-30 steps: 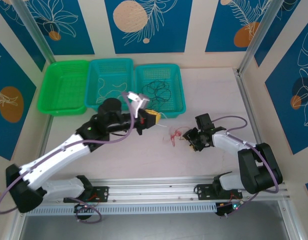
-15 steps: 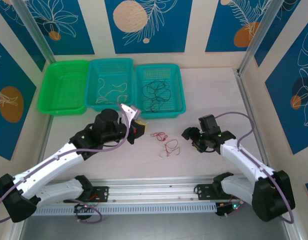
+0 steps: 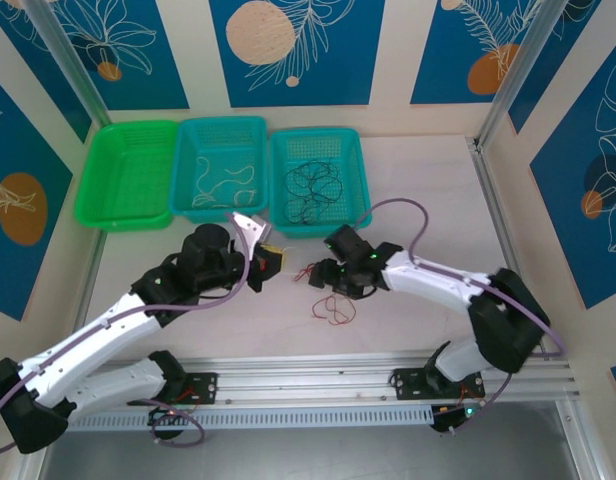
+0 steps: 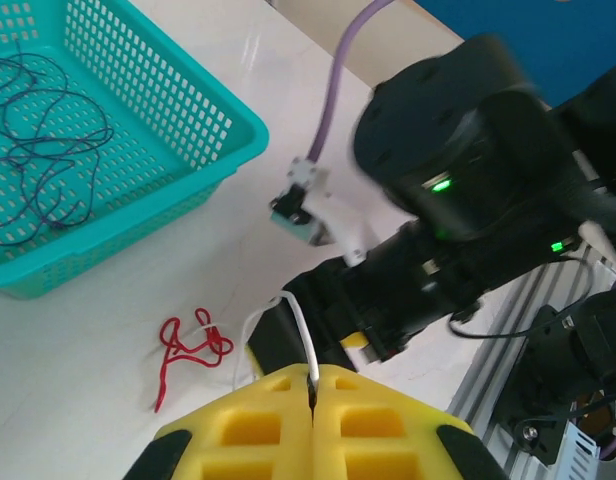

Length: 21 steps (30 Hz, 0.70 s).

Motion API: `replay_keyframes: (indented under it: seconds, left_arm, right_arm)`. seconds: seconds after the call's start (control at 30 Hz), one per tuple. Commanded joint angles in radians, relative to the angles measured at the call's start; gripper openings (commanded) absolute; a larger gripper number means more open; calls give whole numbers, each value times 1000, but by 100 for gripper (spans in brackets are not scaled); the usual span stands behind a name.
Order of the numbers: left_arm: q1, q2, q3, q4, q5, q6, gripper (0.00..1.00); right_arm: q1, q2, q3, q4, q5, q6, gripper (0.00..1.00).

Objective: Untangle the cables

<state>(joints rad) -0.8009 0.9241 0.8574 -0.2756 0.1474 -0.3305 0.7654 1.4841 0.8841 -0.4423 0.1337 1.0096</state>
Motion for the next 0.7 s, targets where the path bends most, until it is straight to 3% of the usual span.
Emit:
replay_keyframes:
  seconds: [0.0, 0.1, 0.47, 0.67]
  left_arm:
    - [12, -51, 21, -70, -94, 0, 0]
    - [23, -87, 22, -131, -168, -6, 0]
    - [67, -124, -45, -123, -141, -39, 0]
    - [84, -131, -70, -123, -141, -38, 0]
  right_arm:
    - [-8, 81, 43, 22, 68, 2, 65]
    - [-7, 148, 80, 42, 76, -43, 64]
    - [9, 296, 145, 191, 66, -279, 59]
    - [4, 359, 159, 216, 46, -259, 21]
